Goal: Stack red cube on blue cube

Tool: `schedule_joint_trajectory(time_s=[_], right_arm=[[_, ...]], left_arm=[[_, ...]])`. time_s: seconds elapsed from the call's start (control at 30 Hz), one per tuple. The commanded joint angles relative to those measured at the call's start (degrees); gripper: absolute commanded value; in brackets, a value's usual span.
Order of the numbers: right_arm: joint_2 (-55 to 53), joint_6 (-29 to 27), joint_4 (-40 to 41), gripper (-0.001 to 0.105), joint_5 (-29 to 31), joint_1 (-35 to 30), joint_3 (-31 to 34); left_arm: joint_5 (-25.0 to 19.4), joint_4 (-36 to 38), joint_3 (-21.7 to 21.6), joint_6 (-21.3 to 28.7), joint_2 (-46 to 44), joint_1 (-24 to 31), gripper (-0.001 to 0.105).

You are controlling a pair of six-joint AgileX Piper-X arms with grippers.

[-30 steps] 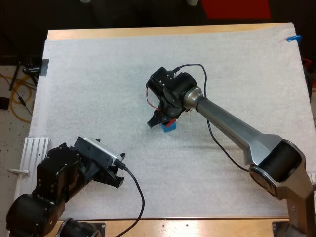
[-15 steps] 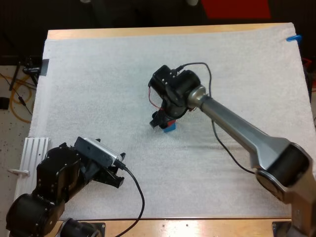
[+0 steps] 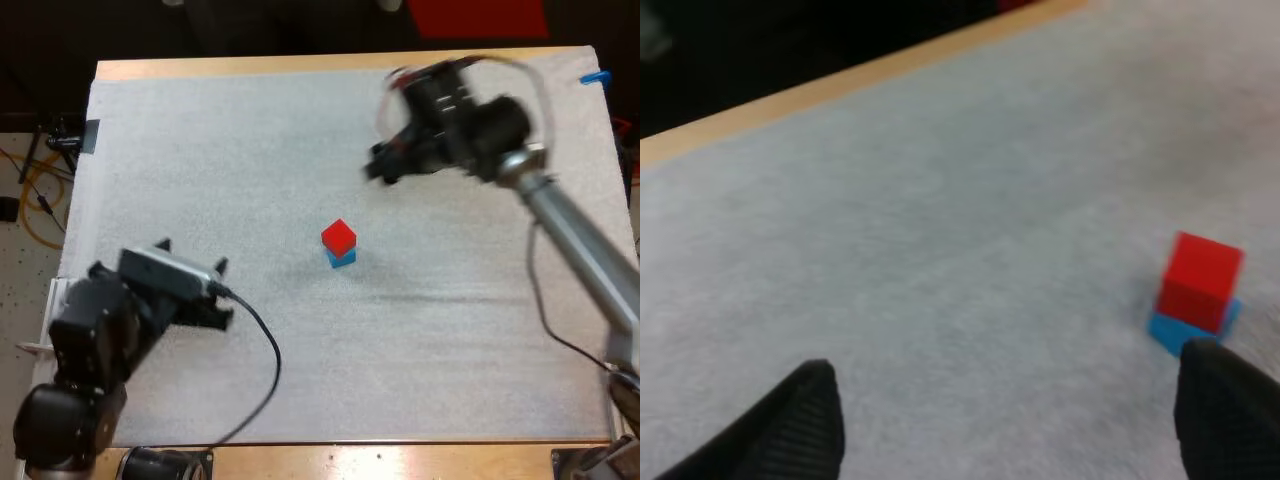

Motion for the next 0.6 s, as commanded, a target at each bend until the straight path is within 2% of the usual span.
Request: schedule_joint_trajectory(time_s=[0.0,0.13,0.3,0.43,0.57], right_arm=[[-2.57,0.02,-2.7,0.074,-0.03,-3.02,2.0],[-8.71,-0.61,-6.75,0.074,-1.28,-12.45,8.99],[-16.37,-4.07,-8.65,0.074,-3.01,-24.03,17.16],[-23.67,-5.61,-8.97,0.074,-6.7,-34.03,23.51],[-31.3,-5.57,-10.9,0.074,-8.19,-39.75,28.87]], left_arm=[[1.78,-2.84,-0.45,-0.11,0.9,2.52,0.066],[3.89,-5.99,-0.45,-0.24,2.7,6.29,0.066],[3.89,-5.98,-0.45,-0.24,2.99,6.43,0.066],[2.89,-5.88,-0.76,-0.24,2.99,6.43,0.066],[2.75,-5.91,-1.73,-0.24,2.46,6.43,0.066]])
